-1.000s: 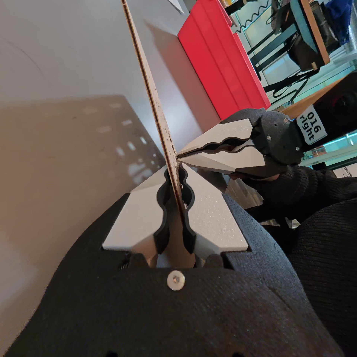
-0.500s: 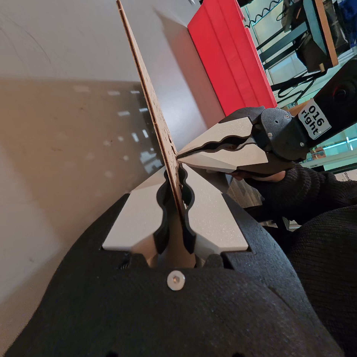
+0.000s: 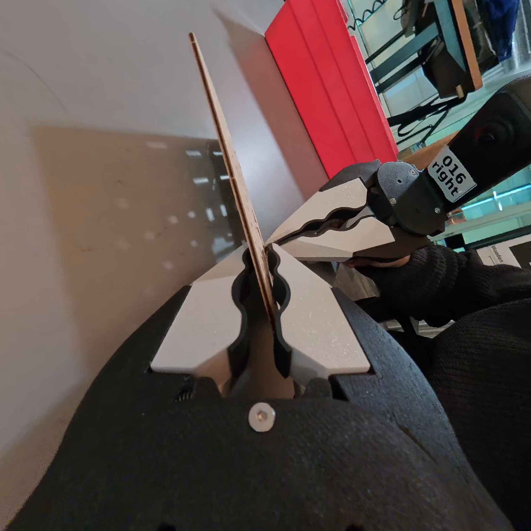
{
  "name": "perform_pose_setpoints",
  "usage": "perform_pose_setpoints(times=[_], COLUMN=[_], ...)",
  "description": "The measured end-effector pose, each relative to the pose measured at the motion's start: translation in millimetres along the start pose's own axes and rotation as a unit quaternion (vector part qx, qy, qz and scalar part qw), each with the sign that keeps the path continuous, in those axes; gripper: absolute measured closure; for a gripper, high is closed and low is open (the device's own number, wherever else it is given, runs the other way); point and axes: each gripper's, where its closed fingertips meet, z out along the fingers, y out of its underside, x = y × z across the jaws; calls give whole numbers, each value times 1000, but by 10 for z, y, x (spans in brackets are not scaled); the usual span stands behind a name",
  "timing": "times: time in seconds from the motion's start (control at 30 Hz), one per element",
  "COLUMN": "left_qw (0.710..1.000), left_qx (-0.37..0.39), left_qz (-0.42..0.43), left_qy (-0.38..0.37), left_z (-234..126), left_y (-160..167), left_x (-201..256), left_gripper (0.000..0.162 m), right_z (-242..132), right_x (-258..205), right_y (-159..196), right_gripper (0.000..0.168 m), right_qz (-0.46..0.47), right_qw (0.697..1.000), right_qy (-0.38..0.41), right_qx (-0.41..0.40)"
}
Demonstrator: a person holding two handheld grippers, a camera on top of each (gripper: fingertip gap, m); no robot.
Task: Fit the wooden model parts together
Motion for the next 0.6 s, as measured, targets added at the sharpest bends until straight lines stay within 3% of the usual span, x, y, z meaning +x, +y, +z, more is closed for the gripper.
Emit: perform_pose_setpoints(times=[0.6], left_qw=[1000], left_qx=[-3], left_qz=[16], left_qy=[4], left_z=[1], left_y=[29], left_x=[36], left_gripper=[159], right_z=[-35], right_x=[-22], right_y=[8], right_gripper=[168], right_qz=[3], right_qw=[1000], right_qy=[-13], right_qx=[3])
